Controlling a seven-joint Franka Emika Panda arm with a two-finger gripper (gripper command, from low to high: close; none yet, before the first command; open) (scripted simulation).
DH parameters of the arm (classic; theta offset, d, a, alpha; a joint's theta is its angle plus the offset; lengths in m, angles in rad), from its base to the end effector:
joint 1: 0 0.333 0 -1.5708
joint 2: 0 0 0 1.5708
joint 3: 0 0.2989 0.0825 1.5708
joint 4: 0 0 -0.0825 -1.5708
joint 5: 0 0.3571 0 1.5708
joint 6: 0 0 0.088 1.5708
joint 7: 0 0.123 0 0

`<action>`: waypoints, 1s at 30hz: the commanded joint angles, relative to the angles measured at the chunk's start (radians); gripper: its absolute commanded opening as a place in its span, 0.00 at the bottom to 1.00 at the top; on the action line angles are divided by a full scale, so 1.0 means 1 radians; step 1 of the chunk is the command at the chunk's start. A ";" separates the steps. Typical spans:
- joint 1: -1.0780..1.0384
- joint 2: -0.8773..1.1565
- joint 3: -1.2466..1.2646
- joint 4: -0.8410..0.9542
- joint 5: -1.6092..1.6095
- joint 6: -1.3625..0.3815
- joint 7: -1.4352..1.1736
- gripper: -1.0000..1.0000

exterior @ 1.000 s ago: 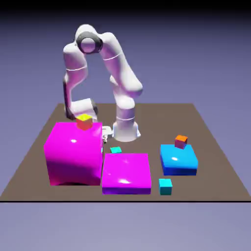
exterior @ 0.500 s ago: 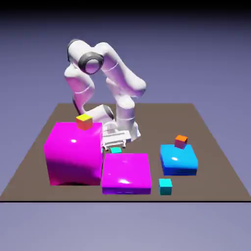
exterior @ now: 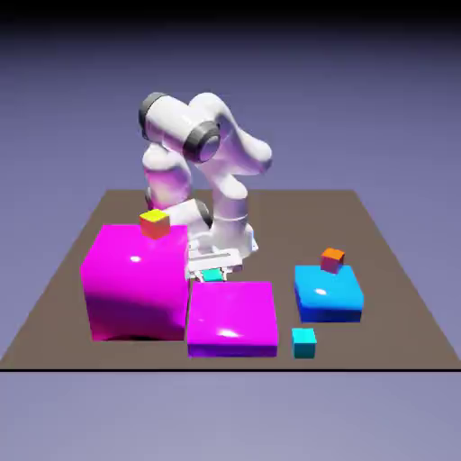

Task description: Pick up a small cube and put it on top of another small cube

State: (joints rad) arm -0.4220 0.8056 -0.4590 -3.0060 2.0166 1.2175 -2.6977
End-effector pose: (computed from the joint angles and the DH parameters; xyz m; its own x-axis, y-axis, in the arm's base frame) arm 0.1438 -0.0713 0.0579 0.3249 -0.6709 0.6666 0.0065 -0.7032 -0.7109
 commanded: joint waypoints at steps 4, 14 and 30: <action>-0.145 -0.055 0.027 -0.008 -0.101 0.093 -0.027 0.00; -0.507 -0.191 0.096 -0.028 -0.359 0.325 -0.096 0.00; -0.366 -0.491 -0.295 0.359 -0.862 0.084 0.499 0.00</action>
State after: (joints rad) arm -0.7882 0.3151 -0.7542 -2.6475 1.1531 1.3015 -2.1993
